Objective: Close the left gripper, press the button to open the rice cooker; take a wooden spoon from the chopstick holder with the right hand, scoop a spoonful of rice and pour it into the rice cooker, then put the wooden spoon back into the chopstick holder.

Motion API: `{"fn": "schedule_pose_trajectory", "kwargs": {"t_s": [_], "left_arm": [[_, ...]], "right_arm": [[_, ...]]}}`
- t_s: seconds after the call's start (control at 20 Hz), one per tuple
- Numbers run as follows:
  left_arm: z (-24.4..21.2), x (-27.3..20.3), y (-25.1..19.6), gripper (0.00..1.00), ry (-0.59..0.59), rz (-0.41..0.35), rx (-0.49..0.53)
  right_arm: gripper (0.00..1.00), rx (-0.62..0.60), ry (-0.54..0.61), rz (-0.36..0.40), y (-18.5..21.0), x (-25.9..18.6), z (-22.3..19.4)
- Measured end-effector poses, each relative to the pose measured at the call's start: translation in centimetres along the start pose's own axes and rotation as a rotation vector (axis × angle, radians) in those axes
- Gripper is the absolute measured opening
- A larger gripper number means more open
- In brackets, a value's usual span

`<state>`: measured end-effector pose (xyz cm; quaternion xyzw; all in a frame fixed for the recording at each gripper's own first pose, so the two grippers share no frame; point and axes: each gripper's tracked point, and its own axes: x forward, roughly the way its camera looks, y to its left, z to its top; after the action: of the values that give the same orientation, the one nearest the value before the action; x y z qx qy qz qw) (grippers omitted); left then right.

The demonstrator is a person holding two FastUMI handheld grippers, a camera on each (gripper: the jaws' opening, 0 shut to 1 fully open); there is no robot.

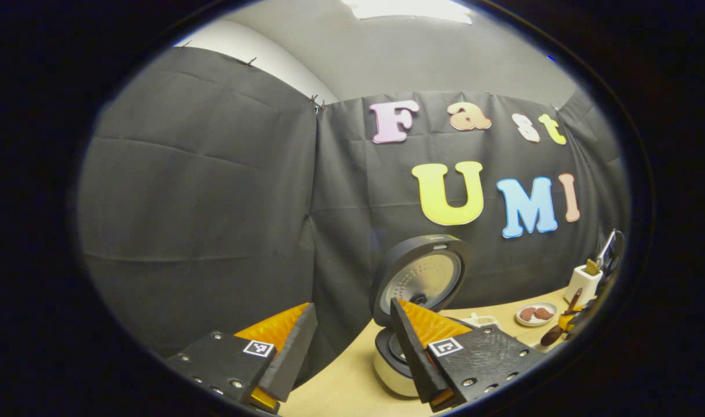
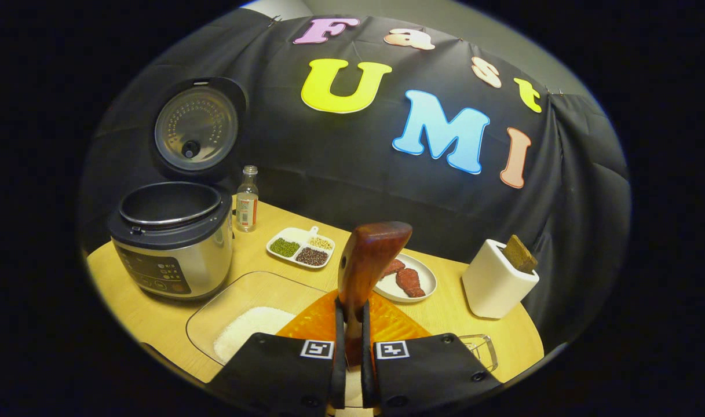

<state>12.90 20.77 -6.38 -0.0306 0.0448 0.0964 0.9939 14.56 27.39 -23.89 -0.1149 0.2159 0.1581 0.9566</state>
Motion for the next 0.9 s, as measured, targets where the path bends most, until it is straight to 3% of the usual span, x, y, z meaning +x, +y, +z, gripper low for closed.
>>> {"fn": "schedule_pose_trajectory", "kwargs": {"t_s": [0.2, 0.5, 0.7, 0.9], "left_arm": [[-0.2, 0.1, 0.2, 0.80, 0.005, 0.004, -0.002], [-0.7, 0.2, -0.2, 0.80, 0.011, -0.003, -0.009], [-0.6, 0.0, -0.3, 0.80, 0.010, -0.006, -0.009], [-0.8, -0.1, -0.3, 0.80, 0.011, -0.012, -0.019]], "right_arm": [[0.12, 0.041, 0.022, 0.030, 1.5, 0.2, -0.6], [0.13, 0.177, 0.077, 0.147, 4.6, -0.3, -0.8], [0.13, 0.356, 0.135, 0.202, 4.7, -0.6, -1.1], [0.12, 0.610, 0.209, 0.230, 3.6, -0.2, -1.7]]}}
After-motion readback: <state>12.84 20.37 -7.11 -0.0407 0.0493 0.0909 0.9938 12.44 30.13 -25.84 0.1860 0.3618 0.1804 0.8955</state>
